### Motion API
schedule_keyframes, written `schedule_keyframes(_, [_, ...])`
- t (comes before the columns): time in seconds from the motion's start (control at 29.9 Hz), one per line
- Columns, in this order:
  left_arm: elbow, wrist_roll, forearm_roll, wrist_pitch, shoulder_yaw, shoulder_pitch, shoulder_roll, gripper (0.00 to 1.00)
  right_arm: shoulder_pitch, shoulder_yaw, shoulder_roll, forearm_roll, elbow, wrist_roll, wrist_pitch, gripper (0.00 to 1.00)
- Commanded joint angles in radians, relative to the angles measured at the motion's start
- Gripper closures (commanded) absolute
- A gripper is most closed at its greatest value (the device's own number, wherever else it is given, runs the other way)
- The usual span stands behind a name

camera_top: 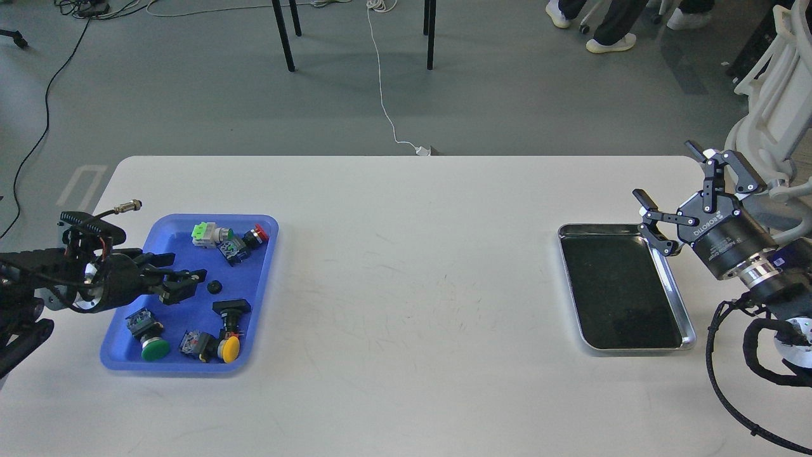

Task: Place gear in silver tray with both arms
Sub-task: 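Lower the left gripper and grasp a small black gear in the blue tray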

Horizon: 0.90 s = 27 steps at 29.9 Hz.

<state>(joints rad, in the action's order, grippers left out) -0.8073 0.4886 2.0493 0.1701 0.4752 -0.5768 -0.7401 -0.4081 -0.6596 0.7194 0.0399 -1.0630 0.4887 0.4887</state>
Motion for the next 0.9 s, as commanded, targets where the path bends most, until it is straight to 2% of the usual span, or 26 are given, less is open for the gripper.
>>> schedule_keyframes(0.0, [0.003,0.0,0.0,-0.001,-0.009,0.0,0.001,0.36,0.0,0.002,-0.002,0.0,0.0,0.0,0.0,0.01])
schedule_keyframes(0.23, [0.008,0.0,-0.006,-0.003,-0.013,0.0,0.001,0.38,0.0,0.002,-0.009,0.0,0.003,0.0,0.0,0.01])
schedule_keyframes(0.4, [0.008,0.0,-0.006,-0.003,-0.016,0.003,0.002,0.47,0.0,0.002,-0.006,0.001,0.003,0.0,0.0,0.01])
schedule_keyframes(0.53, [0.01,0.0,-0.006,-0.003,-0.016,0.014,0.001,0.49,-0.001,0.002,-0.008,0.011,0.003,0.0,0.0,0.01])
schedule_keyframes(0.6, [0.01,0.0,-0.006,-0.003,-0.015,0.015,0.001,0.56,-0.001,0.002,-0.009,0.011,0.003,0.0,0.0,0.01])
schedule_keyframes(0.7, [0.01,0.0,-0.006,-0.003,-0.015,0.015,0.002,0.74,-0.001,0.002,-0.009,0.011,0.003,0.0,0.0,0.01])
schedule_keyframes(0.8, [0.01,0.0,-0.006,-0.003,-0.015,0.015,0.002,0.83,-0.001,0.002,-0.009,0.011,0.003,0.0,0.0,0.01])
schedule_keyframes(0.87, [0.01,0.0,-0.006,-0.003,-0.015,0.015,0.001,0.85,0.0,0.002,-0.011,0.011,0.003,0.0,0.0,0.01])
